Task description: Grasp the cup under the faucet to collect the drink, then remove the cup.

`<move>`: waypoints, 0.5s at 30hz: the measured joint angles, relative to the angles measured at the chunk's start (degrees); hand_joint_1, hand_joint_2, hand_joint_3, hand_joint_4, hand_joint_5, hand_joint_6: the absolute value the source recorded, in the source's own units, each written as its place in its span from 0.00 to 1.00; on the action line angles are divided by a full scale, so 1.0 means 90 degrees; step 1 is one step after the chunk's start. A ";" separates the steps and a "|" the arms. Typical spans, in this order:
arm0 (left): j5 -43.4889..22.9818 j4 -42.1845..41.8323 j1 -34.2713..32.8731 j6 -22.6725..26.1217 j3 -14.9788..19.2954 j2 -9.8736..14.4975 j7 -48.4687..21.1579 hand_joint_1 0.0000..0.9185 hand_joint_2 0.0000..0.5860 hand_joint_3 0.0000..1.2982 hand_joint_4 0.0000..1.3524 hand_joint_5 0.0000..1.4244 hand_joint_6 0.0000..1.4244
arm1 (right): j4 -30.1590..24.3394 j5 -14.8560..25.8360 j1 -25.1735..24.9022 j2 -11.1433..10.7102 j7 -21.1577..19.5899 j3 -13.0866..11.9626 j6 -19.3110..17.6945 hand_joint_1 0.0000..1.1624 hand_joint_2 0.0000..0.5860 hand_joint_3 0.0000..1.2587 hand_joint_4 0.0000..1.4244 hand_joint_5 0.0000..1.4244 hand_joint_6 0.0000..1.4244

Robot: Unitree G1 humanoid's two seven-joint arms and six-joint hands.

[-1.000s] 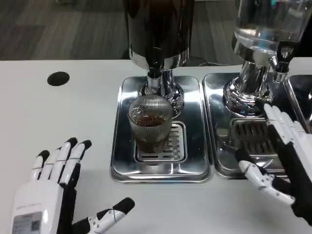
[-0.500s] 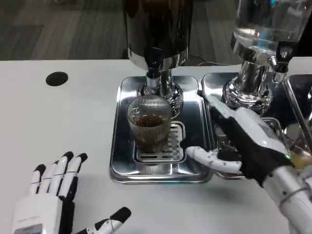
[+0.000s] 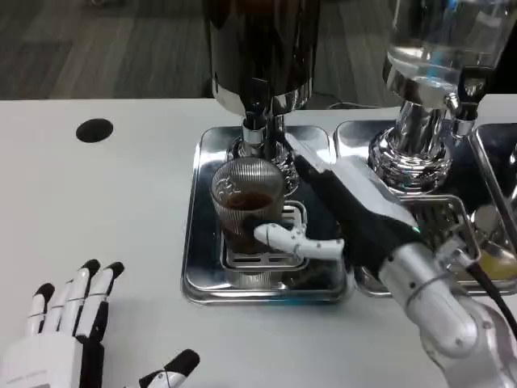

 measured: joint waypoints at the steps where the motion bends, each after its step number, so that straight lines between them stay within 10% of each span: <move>1: -0.0029 -0.0031 0.0041 -0.0018 0.0029 0.0002 0.0000 0.00 0.15 0.20 0.00 0.10 0.04 | 0.0076 0.0039 -0.0056 0.0047 -0.0030 -0.0003 0.0007 0.40 0.31 0.00 0.00 0.00 0.00; 15: 0.0052 -0.0465 0.0226 0.0165 0.0176 0.0111 -0.0105 0.00 0.19 0.32 0.00 0.11 0.04 | 0.0837 0.0234 -0.0471 0.0313 -0.0211 0.0002 0.0023 0.42 0.29 0.00 0.00 0.00 0.00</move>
